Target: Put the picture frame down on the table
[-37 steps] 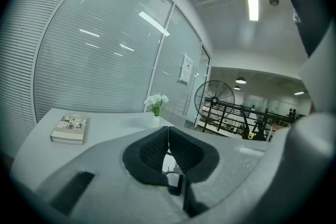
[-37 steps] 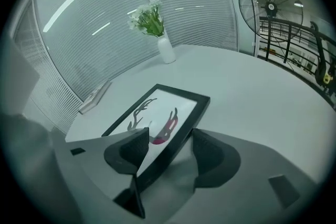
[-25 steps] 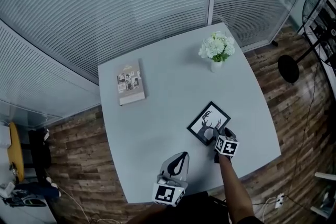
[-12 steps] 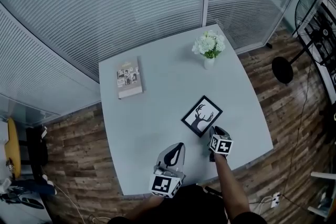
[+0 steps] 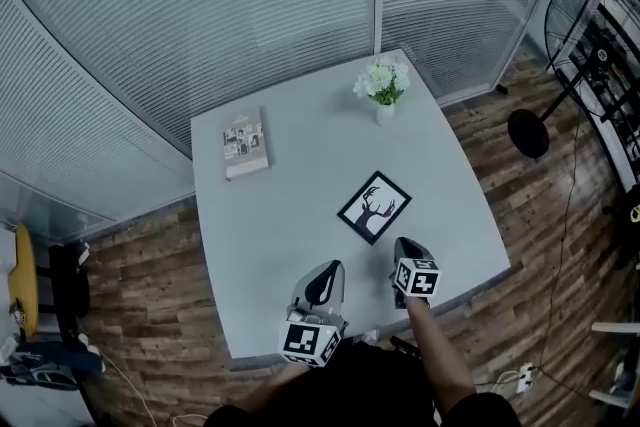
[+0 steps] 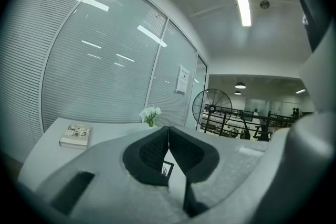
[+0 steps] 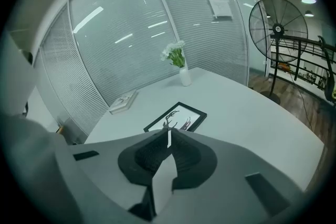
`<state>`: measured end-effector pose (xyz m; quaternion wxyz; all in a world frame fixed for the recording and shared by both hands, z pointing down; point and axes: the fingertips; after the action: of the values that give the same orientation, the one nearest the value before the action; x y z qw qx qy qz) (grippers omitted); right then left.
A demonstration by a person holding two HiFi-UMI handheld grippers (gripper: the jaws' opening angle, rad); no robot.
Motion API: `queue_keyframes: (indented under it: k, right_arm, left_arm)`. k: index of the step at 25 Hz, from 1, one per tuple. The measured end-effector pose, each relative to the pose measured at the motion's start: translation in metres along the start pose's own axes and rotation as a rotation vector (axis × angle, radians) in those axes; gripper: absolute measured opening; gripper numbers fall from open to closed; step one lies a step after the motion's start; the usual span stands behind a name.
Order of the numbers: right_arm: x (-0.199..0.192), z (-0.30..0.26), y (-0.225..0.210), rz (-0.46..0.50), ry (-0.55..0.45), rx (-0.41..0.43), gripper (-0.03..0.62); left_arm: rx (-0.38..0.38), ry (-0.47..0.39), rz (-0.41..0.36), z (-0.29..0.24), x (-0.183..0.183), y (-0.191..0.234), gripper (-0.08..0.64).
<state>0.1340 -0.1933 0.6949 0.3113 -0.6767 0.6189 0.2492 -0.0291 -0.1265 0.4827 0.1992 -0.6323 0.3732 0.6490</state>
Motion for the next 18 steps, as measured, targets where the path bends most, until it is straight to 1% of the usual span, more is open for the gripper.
queue_keyframes:
  k: [7,10,18]
  right_arm:
    - [0.018,0.068,0.008,0.016,-0.121,0.055,0.02]
    - [0.022,0.098,0.011,0.032,-0.168,0.082,0.019]
    - [0.034,0.186,0.029,0.053,-0.312,0.146,0.018]
  left_arm:
    - [-0.013,-0.022,-0.04,0.02,0.01,-0.027,0.015]
    - [-0.018,-0.032,-0.045,0.026,0.011,-0.041,0.015]
    - [-0.038,-0.057,-0.087,0.043,0.011,-0.068,0.015]
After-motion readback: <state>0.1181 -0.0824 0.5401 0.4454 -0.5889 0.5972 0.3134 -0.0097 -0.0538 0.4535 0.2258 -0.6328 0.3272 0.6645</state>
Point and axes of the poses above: the fingertips, and each gripper's own axes: z backward along the fingers, y to its left, x out of its top, and after that the axes turned 15 degrees about -x, right-handed
